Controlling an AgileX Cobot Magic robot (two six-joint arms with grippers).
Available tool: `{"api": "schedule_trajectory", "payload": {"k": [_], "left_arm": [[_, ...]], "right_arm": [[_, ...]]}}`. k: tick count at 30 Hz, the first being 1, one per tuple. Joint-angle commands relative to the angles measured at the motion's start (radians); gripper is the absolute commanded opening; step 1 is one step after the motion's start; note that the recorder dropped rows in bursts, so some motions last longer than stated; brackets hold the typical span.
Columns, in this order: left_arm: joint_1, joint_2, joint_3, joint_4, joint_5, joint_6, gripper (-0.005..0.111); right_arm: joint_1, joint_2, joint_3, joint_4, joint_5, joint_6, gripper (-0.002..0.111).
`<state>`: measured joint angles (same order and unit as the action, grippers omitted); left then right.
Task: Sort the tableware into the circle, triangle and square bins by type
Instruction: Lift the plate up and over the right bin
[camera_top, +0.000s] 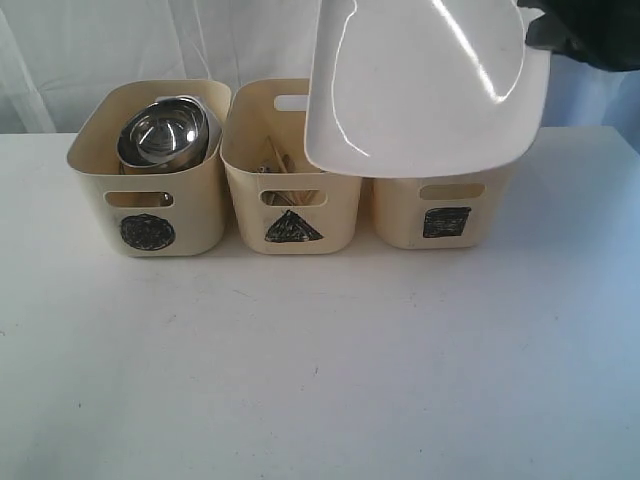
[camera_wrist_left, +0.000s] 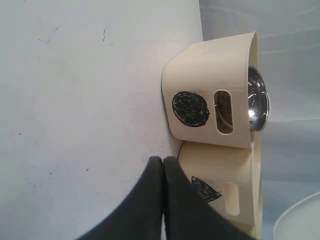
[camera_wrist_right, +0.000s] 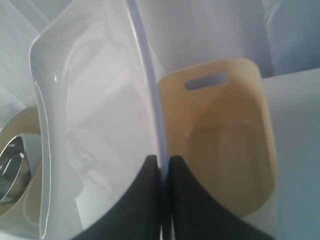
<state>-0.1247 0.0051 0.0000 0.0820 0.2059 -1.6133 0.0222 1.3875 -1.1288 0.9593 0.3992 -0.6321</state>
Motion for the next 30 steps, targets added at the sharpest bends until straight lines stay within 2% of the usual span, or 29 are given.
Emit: {"api": "schedule_trajectory", "payload": {"k": [1,11,19,30], "left_arm": [[0.002,-0.005,0.0,0.008,0.004,0.003,0.0],[0.002,-0.005,0.0,0.008,0.004,0.003,0.0],[0.002,-0.005,0.0,0.01,0.004,0.003,0.0],[0.002,-0.005,0.0,0.02,0.004,0.003,0.0]], "right_arm": [[-0.005,-0.013,-0.011,0.022,-0.147,0.01,0.0],[-0.005,-0.013,-0.011,0.006,-0.356,0.002,0.0],[-0.005,0.017,-0.011,0.006,-0.49,-0.1,0.0],[-0.005,0.174,-0.033,-0.007,-0.517,-0.152,0.0]]}}
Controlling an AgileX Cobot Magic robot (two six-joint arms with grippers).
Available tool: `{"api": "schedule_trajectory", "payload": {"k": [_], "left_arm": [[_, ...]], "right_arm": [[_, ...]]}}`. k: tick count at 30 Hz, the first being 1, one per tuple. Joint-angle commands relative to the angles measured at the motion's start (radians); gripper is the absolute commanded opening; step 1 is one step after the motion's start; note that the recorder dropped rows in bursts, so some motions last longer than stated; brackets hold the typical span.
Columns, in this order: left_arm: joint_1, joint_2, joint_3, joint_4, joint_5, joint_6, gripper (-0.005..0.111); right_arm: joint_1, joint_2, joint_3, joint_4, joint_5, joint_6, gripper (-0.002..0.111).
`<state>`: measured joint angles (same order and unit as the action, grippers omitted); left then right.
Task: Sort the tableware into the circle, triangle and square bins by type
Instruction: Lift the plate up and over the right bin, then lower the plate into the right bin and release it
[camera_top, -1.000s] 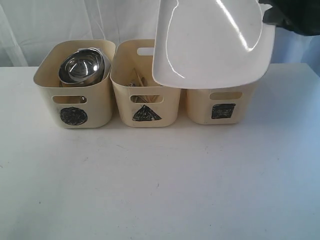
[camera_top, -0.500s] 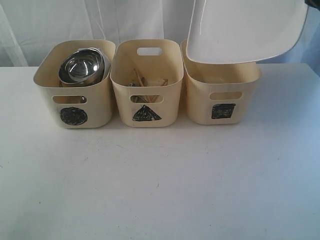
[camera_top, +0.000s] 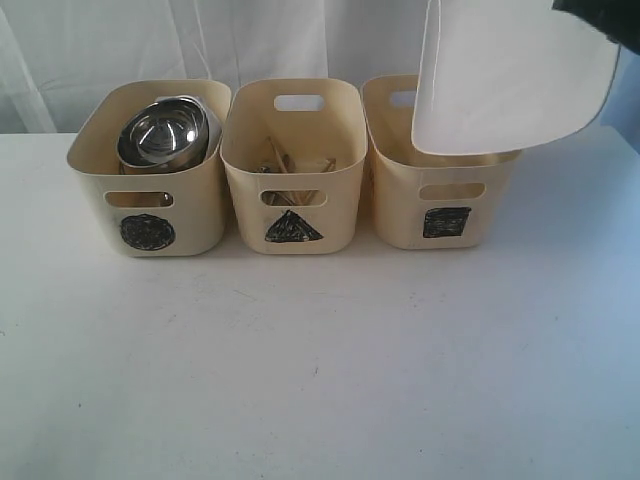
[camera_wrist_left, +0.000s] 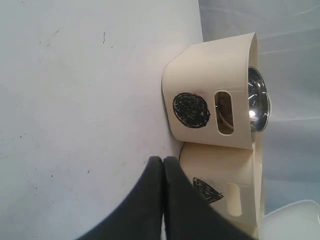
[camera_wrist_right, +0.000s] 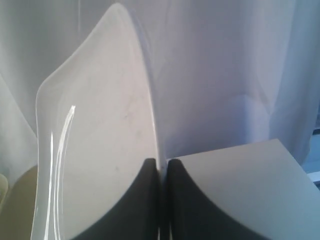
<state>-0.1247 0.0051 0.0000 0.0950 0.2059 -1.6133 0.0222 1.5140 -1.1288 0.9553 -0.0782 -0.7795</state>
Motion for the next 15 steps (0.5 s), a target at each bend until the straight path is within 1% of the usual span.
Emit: {"api": "schedule_trajectory", "payload": {"k": [1,6,15], "left_arm": [[0.002,-0.005,0.0,0.007,0.004,0.003,0.0],[0.002,-0.005,0.0,0.011,0.004,0.003,0.0],[0.002,-0.005,0.0,0.011,0.004,0.003,0.0]], "right_arm": [[-0.005,0.06,-0.041,-0.018,-0.039,-0.005,0.0],[-0.004,0.119,-0.105,-0.033,-0.03,-0.005,0.0],[-0.002,0.193,-0.186,-0.051,0.078,-0.005,0.0]]}}
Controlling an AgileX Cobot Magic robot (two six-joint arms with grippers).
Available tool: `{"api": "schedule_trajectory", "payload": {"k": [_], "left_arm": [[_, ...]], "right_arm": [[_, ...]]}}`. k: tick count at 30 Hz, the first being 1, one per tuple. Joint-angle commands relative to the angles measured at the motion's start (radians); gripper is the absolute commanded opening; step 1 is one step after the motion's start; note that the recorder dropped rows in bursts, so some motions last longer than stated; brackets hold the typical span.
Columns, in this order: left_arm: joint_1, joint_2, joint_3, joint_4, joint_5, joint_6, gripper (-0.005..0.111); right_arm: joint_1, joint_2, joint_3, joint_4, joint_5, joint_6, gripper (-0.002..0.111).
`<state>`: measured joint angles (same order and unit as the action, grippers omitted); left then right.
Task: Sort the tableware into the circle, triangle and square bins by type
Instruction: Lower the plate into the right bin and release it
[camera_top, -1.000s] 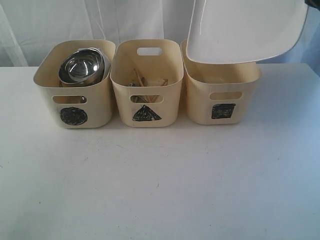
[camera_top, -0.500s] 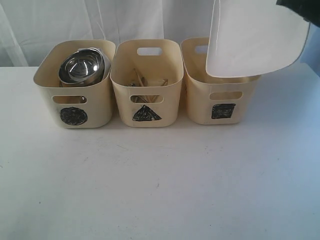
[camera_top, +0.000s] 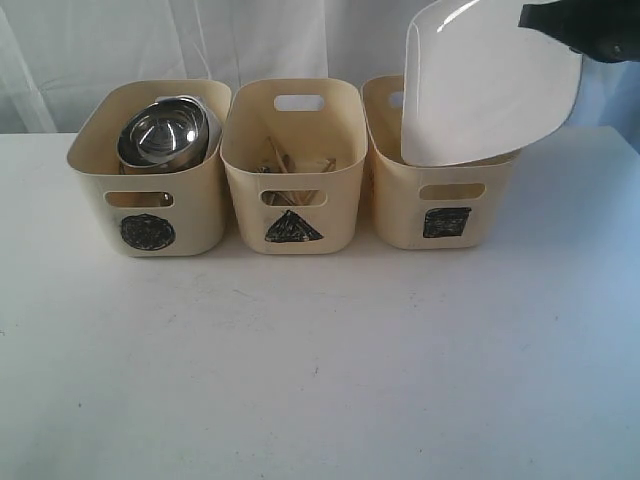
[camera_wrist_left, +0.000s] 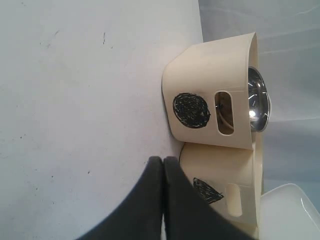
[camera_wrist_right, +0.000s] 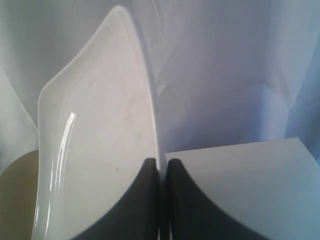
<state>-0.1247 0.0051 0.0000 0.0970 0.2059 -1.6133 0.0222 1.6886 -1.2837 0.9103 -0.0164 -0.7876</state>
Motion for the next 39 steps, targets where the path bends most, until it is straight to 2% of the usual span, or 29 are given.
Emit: {"api": "schedule_trajectory", "payload": {"k": [1,12,23,39], "left_arm": [[0.002,-0.005,0.0,0.011,0.004,0.003,0.0],[0.002,-0.005,0.0,0.011,0.004,0.003,0.0],[0.002,-0.005,0.0,0.015,0.004,0.003,0.0],[0.002,-0.005,0.0,0.017,0.004,0.003,0.0]], "right_arm": [[-0.002,0.027,-0.035,-0.007,0.016,0.004,0.0],[-0.002,0.081,-0.035,-0.018,0.03,-0.061,0.001],[-0.002,0.084,-0.07,-0.018,0.089,-0.072,0.027],[0.006,0.059,-0.125,-0.013,0.156,-0.072,0.028]]}}
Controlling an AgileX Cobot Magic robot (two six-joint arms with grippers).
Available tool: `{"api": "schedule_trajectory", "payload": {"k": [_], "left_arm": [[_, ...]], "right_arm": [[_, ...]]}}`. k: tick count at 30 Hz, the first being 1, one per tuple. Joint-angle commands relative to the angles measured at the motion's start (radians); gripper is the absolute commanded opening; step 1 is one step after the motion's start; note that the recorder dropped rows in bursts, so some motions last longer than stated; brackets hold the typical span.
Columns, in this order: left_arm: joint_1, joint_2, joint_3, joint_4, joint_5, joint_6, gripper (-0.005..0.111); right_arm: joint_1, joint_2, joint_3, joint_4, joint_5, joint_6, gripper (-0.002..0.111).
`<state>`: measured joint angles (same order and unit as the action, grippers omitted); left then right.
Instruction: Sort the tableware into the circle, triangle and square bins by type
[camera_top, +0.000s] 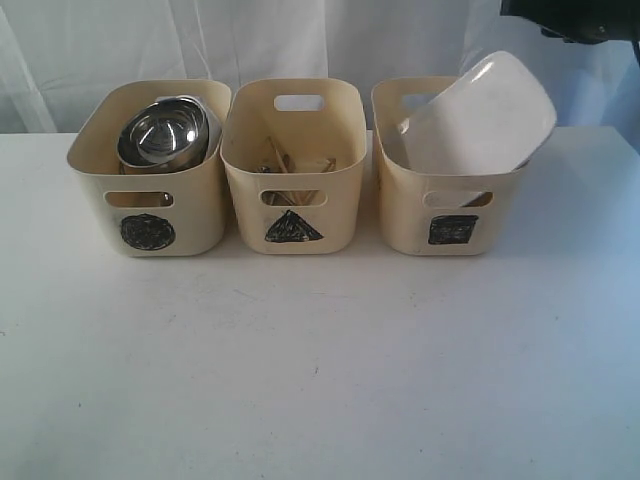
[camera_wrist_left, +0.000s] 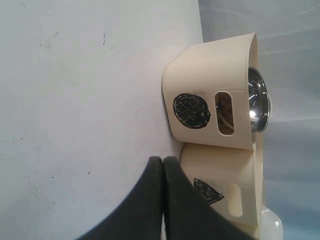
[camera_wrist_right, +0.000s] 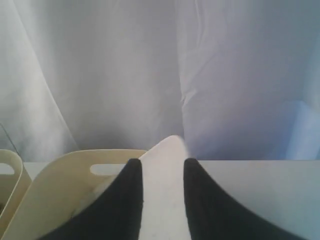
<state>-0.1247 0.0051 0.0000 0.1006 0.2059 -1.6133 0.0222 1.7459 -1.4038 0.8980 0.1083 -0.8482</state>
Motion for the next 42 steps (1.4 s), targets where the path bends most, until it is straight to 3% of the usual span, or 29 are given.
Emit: {"api": "schedule_trajectory", "payload": {"k": [1,8,12,17,27,34,38,42], "left_arm": [[0.002,-0.005,0.0,0.013,0.004,0.003,0.0],[0.002,-0.005,0.0,0.015,0.004,0.003,0.0],[0.002,-0.005,0.0,0.015,0.004,0.003,0.0],[0.002,-0.005,0.0,0.015,0.004,0.003,0.0],[0.002,-0.005,0.0,0.015,0.004,0.003,0.0],[0.002,-0.005,0.0,0.058,0.004,0.003,0.0],[0.002,-0.005,0.0,0.213,0.004,0.003,0.0],[0.002,-0.005,0.0,0.223,0.004,0.003,0.0]], "right_arm": [[0.008,0.006,-0.005,-0.001,0.04,-0.011,0.028],[0.016,-0.016,-0.005,-0.001,0.055,-0.004,0.025],[0.016,-0.078,-0.003,-0.001,0.086,0.052,0.0],[0.016,-0.207,0.071,-0.001,0.175,0.068,0.0],[0.016,-0.663,0.446,-0.008,0.232,0.004,0.0],[0.016,-1.118,0.656,-0.015,0.485,0.018,0.0],[0.016,-1.253,0.673,-0.015,0.638,0.046,0.0],[0.016,-1.324,0.673,-0.015,0.653,0.046,0.0]]}}
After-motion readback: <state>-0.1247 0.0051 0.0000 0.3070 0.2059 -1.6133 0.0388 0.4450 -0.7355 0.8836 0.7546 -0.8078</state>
